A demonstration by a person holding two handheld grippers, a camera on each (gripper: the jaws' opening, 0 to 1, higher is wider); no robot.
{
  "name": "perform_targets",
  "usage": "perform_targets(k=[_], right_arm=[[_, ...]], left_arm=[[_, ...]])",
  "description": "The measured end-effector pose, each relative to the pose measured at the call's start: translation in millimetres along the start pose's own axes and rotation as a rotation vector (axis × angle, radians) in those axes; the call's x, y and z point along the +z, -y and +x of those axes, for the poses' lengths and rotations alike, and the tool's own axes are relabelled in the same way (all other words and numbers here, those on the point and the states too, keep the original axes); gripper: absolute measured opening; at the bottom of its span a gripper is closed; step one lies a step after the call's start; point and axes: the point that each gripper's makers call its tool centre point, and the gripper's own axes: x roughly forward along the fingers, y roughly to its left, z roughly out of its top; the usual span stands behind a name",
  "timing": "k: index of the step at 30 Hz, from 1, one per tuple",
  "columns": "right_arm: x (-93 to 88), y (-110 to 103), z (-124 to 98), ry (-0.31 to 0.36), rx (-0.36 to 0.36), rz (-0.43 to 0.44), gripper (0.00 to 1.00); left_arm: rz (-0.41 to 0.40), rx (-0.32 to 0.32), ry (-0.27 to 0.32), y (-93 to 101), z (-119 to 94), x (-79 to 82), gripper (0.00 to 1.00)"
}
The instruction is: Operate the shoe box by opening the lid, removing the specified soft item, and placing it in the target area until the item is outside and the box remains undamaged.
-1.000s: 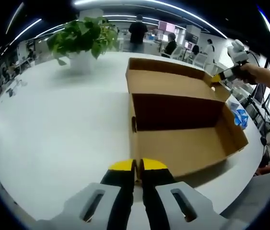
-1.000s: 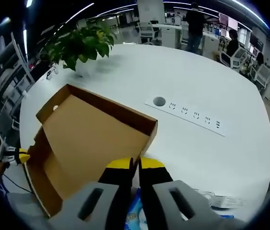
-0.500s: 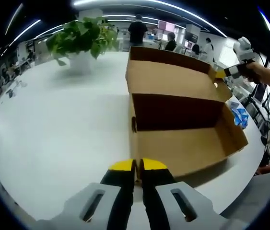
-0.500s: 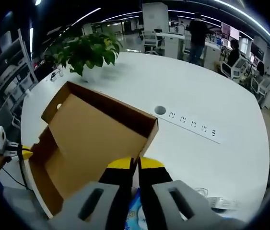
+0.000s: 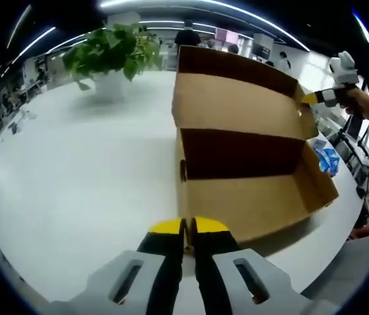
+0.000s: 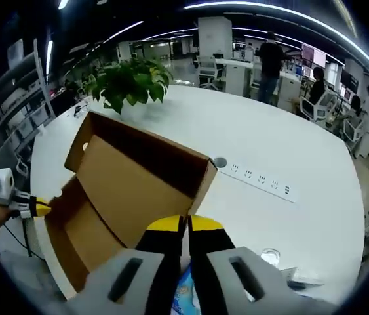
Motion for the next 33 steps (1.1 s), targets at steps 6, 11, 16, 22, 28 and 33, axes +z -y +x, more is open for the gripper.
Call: perform_targets(k=[6,11,16,22,28,33], right_arm=[[-1.5,-6.6,-13.0,0.049,-0.01,-0.014,0.01],[-4.4,-9.7,-20.6,0.084,-0.008,-0.015,0.0],[-6.7,-14.6,-27.0,0.114,-0.025,-0.04,0.01],[-13.7,-21.1,-37.1,0.154,-0.033,-0.033,0.01],[-21.4,-29.4,-46.0,0.191,-0.035,-0.01,0.01],[-28.0,-35.8,-51.5,0.219,-0.044,0.003,0.02]], left_arm=[[0.011,-0.003,0.0,0.6,-0.4,-0.1,0.01],[0.013,-0.008,0.003,0.7,-1.1,-0.6,0.01],[0.021,-0.009,0.005,0.9,-1.3,-0.9,0.01],[0.026,-0.012,0.008,1.0,-1.3,-1.3,0.02],[0.016,-0.016,0.023,1.0,-1.9,-1.7,0.02],[0.023,-0.023,0.037,1.5,-3.0,-1.6,0.03]])
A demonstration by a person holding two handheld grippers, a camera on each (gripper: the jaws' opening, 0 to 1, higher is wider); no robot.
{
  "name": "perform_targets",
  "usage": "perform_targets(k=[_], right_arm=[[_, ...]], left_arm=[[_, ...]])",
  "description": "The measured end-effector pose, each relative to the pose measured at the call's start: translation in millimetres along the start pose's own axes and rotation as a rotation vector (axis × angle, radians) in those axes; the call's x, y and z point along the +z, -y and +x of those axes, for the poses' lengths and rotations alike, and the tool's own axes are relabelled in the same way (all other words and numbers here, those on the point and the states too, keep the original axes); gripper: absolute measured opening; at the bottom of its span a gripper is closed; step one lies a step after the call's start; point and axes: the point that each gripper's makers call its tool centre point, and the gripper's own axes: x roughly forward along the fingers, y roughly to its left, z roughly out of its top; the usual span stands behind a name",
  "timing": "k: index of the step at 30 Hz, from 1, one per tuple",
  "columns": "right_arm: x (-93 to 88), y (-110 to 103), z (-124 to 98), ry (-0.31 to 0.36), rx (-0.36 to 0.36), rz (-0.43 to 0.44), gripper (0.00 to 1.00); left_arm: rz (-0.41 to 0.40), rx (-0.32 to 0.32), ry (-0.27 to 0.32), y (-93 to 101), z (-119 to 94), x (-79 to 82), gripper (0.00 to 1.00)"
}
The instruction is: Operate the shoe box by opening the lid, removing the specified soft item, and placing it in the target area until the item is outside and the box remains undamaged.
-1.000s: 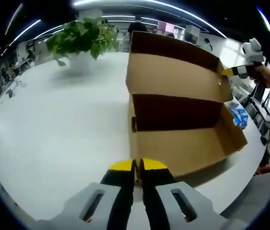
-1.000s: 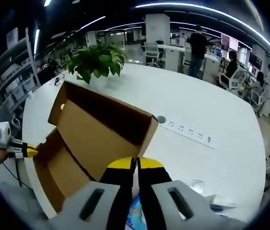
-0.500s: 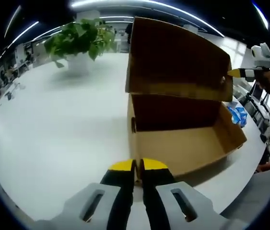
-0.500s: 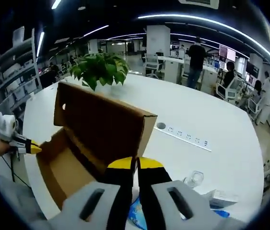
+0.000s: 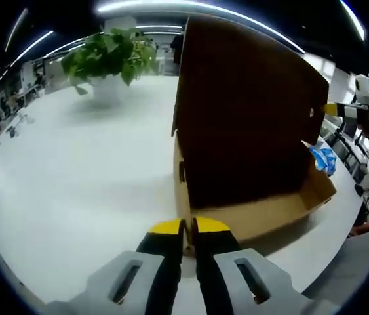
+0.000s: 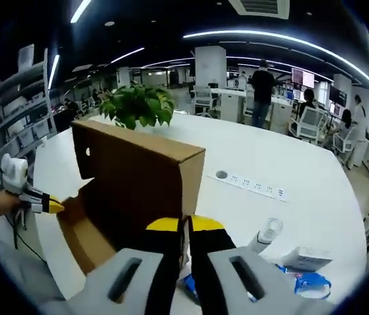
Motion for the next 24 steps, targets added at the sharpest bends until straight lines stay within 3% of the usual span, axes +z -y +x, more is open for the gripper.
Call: perform_targets(k=[18,24], right_arm=[[-24.2,-17.4,-19.6,0.037,-0.018,0.024,0.03],[-32.0,-22.7,-24.5,0.043,-0.016,0.029,0.04]], left_arm=[[0.022,-0.016,0.018,-0.6,-2.5,3.0,0.05],[0.026,-0.021,0.049,-1.5,-12.8,13.9,0.09]])
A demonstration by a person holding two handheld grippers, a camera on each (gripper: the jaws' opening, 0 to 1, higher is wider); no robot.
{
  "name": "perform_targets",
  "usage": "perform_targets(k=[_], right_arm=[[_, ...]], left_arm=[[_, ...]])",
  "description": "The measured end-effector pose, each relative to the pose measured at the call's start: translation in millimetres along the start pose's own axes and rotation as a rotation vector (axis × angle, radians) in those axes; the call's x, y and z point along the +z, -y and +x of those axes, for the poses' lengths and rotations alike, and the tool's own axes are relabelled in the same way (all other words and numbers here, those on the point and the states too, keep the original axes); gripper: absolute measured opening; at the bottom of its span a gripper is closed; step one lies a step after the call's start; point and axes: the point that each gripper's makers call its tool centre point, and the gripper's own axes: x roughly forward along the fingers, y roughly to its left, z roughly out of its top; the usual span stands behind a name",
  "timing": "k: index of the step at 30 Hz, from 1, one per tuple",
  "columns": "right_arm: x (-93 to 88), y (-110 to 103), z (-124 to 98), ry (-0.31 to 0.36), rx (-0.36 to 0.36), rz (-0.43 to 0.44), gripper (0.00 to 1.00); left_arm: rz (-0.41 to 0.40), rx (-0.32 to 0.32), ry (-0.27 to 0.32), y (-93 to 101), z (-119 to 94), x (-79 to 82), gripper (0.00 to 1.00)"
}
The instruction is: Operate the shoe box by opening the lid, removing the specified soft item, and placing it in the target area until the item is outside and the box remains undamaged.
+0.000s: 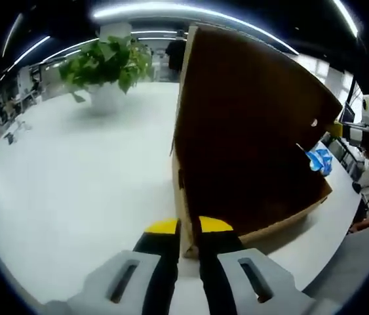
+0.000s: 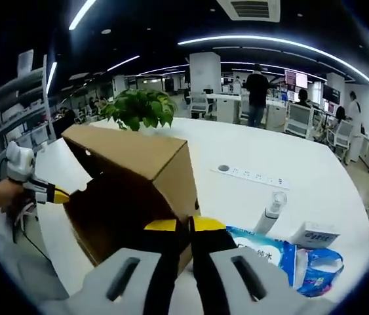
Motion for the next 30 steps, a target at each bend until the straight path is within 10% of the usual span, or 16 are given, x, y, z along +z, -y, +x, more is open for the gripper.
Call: perform_targets(k=[19,30], right_arm=[[-21.0,-20.3,-17.6,0.009,0.042,-0.037,0.1],[-32.1,-36.4,-24.7,0.021,0.108,-0.097,0.2]], left_arm=[[0.085,-0.071,0.152,17.0,-27.7,53.6,0.16],[0.202,-0.093,0.138,26.3,-34.2,50.9,0.25]])
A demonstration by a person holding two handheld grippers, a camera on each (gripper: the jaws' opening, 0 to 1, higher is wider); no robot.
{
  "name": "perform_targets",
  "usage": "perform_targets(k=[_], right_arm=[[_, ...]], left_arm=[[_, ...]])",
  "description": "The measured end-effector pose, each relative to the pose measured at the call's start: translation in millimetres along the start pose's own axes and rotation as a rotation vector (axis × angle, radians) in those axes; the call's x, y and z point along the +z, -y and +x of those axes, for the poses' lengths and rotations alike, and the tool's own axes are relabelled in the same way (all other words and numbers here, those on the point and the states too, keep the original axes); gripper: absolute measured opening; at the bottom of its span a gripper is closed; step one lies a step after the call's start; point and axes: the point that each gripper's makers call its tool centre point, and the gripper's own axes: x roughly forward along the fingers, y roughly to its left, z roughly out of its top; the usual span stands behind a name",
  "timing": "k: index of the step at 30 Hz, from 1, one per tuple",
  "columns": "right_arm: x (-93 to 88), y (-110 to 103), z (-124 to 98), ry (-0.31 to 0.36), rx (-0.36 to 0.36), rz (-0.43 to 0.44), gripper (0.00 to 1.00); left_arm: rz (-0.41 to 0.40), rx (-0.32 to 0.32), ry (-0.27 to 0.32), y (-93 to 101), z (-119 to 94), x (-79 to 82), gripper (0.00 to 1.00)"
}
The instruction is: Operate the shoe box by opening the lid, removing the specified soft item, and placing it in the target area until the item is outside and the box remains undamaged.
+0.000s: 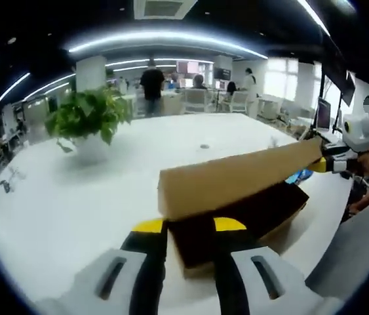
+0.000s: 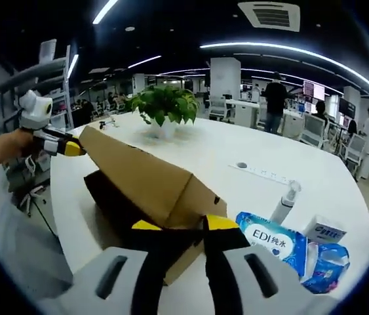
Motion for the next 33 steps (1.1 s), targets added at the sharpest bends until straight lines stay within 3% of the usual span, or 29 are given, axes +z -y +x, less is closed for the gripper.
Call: perform_targets(k=[12,23,33], right_arm=[[-11.8,-14.1,-3.2,-0.006,0.036,-0.041,0.28],[-28.2,-25.1,-2.6,-0.033,0.075,-0.058,0.35],[-43.4,-33.9,-2.3,-0.061,0.105,-0.058,0.39]], left_arm=[[0.021,-0.011,0.0,0.8,-6.5,-8.2,0.27],[0.103,-0.034,-0.057,10.8,-3.2,-30.5,0.34],[0.11,-0.064,-0.097,15.3,1.0,-48.6,0.4]])
